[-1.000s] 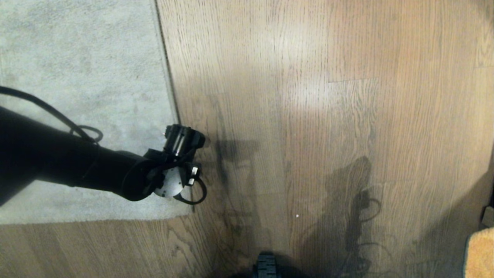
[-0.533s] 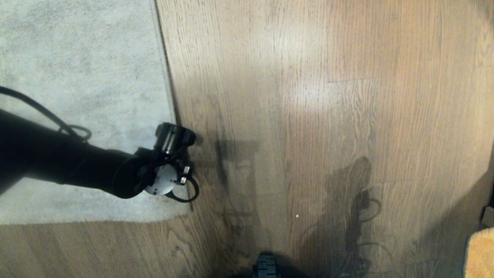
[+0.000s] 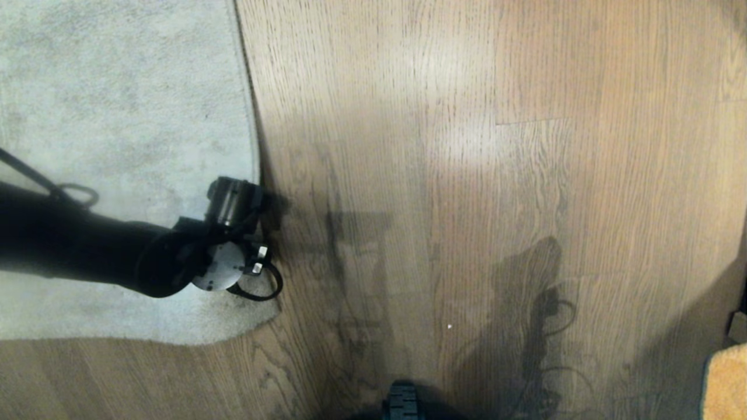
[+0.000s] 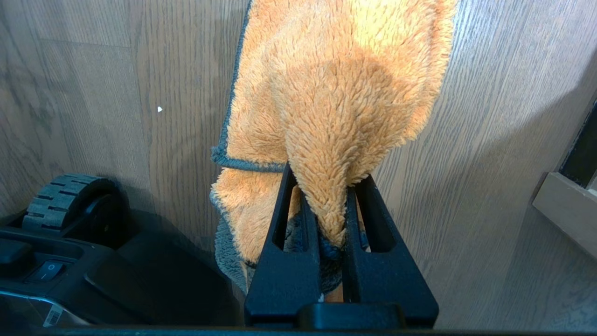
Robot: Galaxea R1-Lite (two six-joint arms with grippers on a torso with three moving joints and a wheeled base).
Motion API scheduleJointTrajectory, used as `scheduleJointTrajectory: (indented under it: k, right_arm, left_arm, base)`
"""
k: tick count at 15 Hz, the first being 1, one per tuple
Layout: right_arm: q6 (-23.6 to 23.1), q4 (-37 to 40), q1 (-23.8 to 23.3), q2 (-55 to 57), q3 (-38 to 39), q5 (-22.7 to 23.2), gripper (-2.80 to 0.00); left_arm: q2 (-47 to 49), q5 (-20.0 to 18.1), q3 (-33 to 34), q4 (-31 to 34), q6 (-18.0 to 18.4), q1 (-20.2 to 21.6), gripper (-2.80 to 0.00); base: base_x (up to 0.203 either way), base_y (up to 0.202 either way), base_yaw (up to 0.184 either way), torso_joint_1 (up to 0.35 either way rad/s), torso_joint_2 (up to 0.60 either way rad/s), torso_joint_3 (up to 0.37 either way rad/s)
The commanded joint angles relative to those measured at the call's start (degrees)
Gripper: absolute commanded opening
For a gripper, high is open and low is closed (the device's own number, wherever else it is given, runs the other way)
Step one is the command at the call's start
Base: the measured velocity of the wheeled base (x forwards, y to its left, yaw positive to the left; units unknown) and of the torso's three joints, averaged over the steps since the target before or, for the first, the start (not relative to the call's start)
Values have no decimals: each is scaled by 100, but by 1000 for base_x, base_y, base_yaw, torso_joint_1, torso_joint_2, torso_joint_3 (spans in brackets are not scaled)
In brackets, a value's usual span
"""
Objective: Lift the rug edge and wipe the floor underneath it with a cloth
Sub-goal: Lift up the carpet
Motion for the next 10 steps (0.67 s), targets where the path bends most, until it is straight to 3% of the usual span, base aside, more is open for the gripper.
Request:
scheduleJointTrajectory:
  k: [1, 10]
  right_arm:
    - [-9, 0, 2, 7, 0, 5, -280]
    - [-9, 0, 2, 7, 0, 5, -280]
  left_arm:
    - [-256, 33, -6, -10, 56, 150, 0]
    - [-380, 30, -492, -4, 168, 233, 0]
  base:
    - [0, 0, 0, 0, 0, 0]
    - [0, 0, 0, 0, 0, 0]
